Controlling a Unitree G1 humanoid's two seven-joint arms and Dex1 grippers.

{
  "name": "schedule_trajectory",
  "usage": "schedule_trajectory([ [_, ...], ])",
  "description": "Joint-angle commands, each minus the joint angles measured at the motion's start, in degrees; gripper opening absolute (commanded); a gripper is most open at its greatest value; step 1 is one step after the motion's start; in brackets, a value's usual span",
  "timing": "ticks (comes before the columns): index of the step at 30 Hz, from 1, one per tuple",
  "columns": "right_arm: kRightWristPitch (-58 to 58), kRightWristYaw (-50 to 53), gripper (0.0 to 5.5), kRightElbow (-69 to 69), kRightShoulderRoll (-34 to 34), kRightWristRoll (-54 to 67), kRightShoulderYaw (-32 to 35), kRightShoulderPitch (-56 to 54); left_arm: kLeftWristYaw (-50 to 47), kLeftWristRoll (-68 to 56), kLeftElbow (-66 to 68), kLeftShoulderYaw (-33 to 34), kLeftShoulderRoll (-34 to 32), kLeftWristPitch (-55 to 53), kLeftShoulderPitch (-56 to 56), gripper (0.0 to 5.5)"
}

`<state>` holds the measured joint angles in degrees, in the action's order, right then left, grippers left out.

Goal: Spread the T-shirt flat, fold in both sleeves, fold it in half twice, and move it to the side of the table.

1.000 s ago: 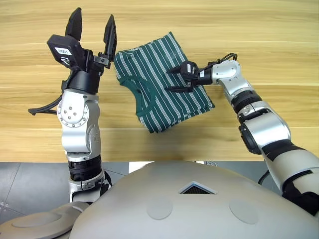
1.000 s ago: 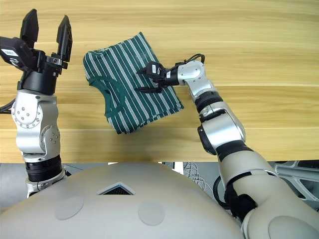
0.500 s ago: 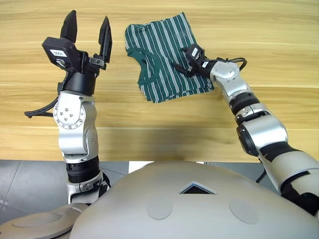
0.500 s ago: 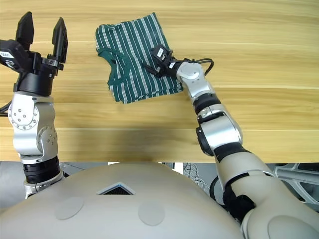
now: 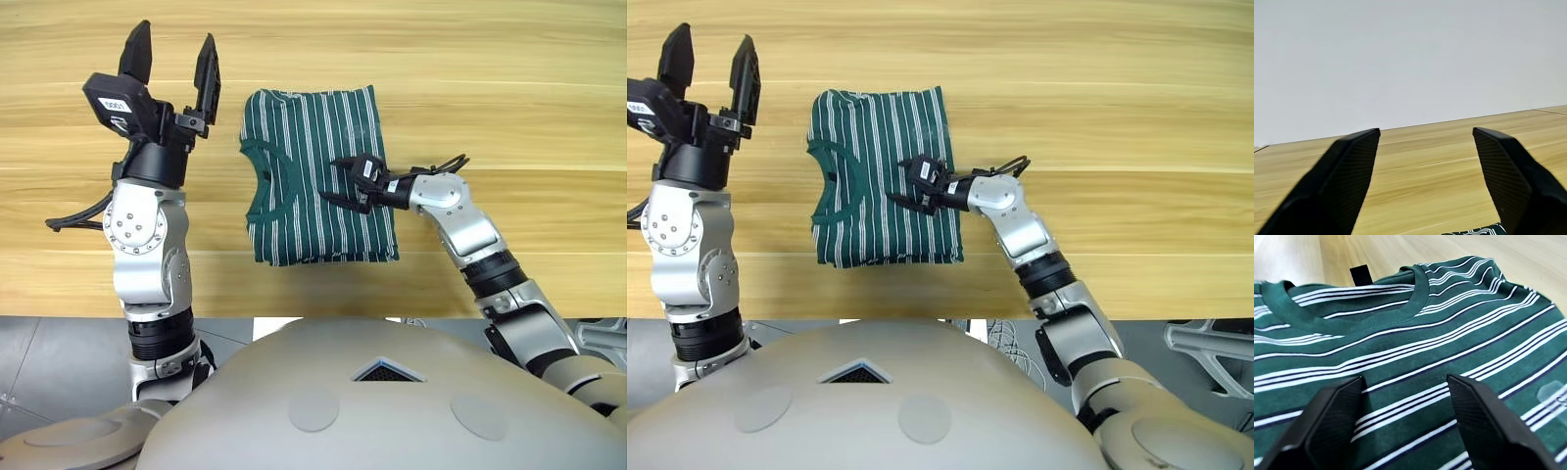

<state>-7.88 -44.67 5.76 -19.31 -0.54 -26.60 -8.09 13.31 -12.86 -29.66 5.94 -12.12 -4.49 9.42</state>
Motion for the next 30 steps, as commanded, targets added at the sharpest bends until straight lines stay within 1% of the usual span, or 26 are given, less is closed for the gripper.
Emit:
schedule_trajectory([
  [1,-1.67,-1.19,3.22,-7.91,-4.09,4.78,8.68,-2.91,4.27,3.16,3.54,1.83,-6.06,2.71,0.54,3.43],
  [2,-0.88,-3.53,3.22,-10.29,-5.69,7.52,11.20,-3.53,6.00,4.51,5.20,2.39,-8.40,4.58,0.84,3.43],
  [3,3.72,-7.06,3.22,-10.82,-8.58,9.56,13.69,-3.65,9.08,5.96,7.68,2.71,-11.66,7.75,1.38,3.43],
  [4,9.80,-10.47,3.24,-9.89,-11.41,10.56,15.65,-3.60,11.97,7.66,10.22,2.90,-14.90,11.73,2.21,3.59],
  [5,16.32,-14.97,3.24,-6.16,-14.80,10.97,16.95,-3.39,15.42,9.20,13.53,3.09,-18.73,15.93,3.62,3.71],
  [7,26.09,-20.58,3.57,4.25,-20.56,8.13,16.94,-3.65,22.30,10.27,18.17,3.83,-25.32,23.00,7.41,4.07],
  [8,31.99,-20.20,3.69,11.06,-22.59,4.67,16.48,-4.39,25.93,8.74,19.28,5.26,-28.13,25.25,9.82,4.15],
  [9,36.43,-20.28,3.86,16.32,-23.82,2.38,16.09,-5.16,29.00,7.06,20.02,6.50,-30.39,26.34,11.81,4.32],
  [12,42.69,-28.31,3.91,24.73,-25.74,4.39,15.31,-6.17,34.80,7.81,23.44,8.26,-36.17,28.48,16.26,4.36],
  [13,44.01,-30.78,3.91,26.90,-25.78,4.60,14.60,-6.97,36.15,8.62,23.30,7.29,-37.20,28.23,17.36,4.36],
  [15,45.40,-34.54,3.91,27.77,-25.32,5.27,13.01,-6.57,38.62,11.58,21.90,3.33,-38.89,27.19,18.39,4.36],
  [17,46.10,-36.41,3.91,27.17,-24.30,5.59,11.56,-5.43,39.54,14.78,22.22,0.51,-39.78,27.64,17.46,4.36],
  [20,46.66,-38.32,3.91,26.32,-23.02,5.07,8.80,-3.97,40.76,16.02,23.16,-1.95,-40.30,27.71,16.58,4.36],
  [26,46.89,-37.43,3.91,22.44,-21.72,4.63,5.57,-2.45,36.97,25.34,25.35,-8.43,-39.07,31.26,14.50,4.36],
  [30,48.11,-34.53,3.91,19.74,-21.18,2.29,4.21,-1.97,34.04,26.54,24.59,-12.79,-36.59,35.99,12.79,4.36],
])
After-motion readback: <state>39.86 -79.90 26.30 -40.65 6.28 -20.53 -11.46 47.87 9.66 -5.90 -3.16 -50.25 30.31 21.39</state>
